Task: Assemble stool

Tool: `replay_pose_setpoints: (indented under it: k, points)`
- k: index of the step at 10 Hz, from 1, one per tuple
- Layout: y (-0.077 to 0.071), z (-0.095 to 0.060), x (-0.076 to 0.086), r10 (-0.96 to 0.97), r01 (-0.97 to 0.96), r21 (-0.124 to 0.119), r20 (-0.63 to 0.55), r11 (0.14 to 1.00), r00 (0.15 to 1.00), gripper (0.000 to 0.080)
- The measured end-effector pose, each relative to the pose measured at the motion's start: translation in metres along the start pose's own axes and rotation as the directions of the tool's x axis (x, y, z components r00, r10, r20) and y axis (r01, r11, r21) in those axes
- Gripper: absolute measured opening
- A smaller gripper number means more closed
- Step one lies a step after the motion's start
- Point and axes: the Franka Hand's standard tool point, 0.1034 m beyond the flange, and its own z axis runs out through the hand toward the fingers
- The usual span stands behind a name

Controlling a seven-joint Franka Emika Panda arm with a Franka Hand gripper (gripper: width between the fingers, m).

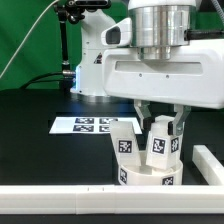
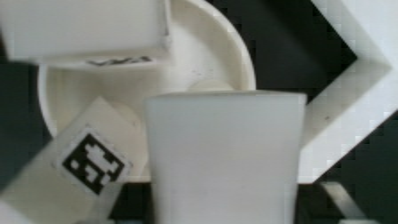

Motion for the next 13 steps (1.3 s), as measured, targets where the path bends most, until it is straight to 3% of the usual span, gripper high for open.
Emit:
replay_pose_setpoints:
  k: [4, 7, 9, 12, 13]
  points:
    - [-0.002, 0.001, -0.005, 0.406, -0.409, 0.042, 0.06, 0.912, 0.912, 0.0336]
    - [-0.003, 0.002, -0.006, 0.601, -0.608, 0.037, 0.111, 0.793, 0.792, 0.0336]
    - [-0.005, 0.002, -0.009, 0.712, -0.718, 0.016, 0.121, 0.695, 0.692, 0.0336]
    - [-0.006, 0.002, -0.01, 0.745, -0.752, 0.01, 0.126, 0.659, 0.655, 0.0355]
    - [-0.006, 0.001, -0.012, 0.724, -0.729, 0.002, 0.121, 0.684, 0.679, 0.0546]
